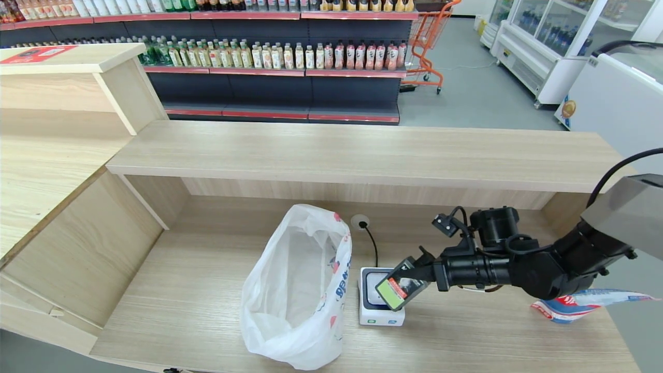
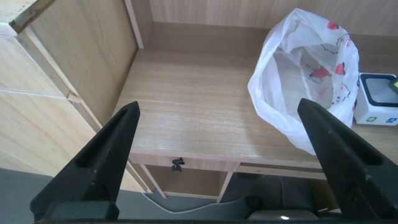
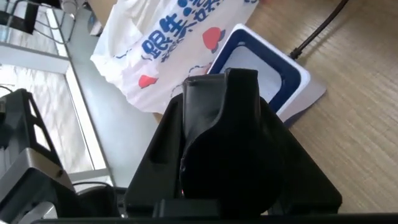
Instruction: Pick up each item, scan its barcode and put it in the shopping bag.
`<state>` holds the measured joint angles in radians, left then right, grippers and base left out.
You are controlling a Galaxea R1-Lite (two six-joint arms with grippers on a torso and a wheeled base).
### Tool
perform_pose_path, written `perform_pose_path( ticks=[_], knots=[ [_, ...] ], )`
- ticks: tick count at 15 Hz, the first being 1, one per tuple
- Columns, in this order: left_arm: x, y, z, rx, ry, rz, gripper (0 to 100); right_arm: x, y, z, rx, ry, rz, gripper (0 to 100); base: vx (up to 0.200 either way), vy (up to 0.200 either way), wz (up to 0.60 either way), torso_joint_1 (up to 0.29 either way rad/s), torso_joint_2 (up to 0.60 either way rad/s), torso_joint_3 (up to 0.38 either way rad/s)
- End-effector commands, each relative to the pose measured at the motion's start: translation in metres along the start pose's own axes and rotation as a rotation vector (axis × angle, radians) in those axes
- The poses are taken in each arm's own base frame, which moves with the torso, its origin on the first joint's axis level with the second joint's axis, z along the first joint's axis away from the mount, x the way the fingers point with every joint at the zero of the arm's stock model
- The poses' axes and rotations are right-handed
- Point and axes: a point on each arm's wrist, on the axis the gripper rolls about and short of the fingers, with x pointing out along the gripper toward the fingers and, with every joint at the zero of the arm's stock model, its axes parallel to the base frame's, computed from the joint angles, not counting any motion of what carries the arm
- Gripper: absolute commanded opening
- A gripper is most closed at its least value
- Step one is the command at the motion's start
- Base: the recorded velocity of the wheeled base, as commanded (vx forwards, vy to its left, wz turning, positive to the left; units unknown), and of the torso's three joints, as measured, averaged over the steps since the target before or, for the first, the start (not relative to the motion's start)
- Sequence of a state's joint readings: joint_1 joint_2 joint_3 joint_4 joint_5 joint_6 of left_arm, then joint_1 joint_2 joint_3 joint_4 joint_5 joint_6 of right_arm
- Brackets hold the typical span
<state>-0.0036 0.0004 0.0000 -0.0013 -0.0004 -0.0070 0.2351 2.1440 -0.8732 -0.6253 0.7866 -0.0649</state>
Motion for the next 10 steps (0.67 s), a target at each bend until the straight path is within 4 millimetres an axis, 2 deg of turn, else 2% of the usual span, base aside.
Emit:
perform_pose_path(
  ticks=[1,6,10],
  knots=[
    [0.000,0.000,0.000,-0.001,-0.001,-0.001,100,0.013,-0.006,-0.002,-0.002,0.006,-0.004,0,0.000,0.000,0.00,0.000,0.00,0.000],
    [0.000,0.000,0.000,-0.001,-0.001,0.001,100,0.022,-0.014,0.001,-0.011,0.001,-0.028,0,0.000,0.000,0.00,0.000,0.00,0.000],
    [0.000,0.000,0.000,-0.001,-0.001,-0.001,100,0.021,-0.006,0.008,0.000,-0.014,-0.017,0,0.000,0.000,0.00,0.000,0.00,0.000]
  ],
)
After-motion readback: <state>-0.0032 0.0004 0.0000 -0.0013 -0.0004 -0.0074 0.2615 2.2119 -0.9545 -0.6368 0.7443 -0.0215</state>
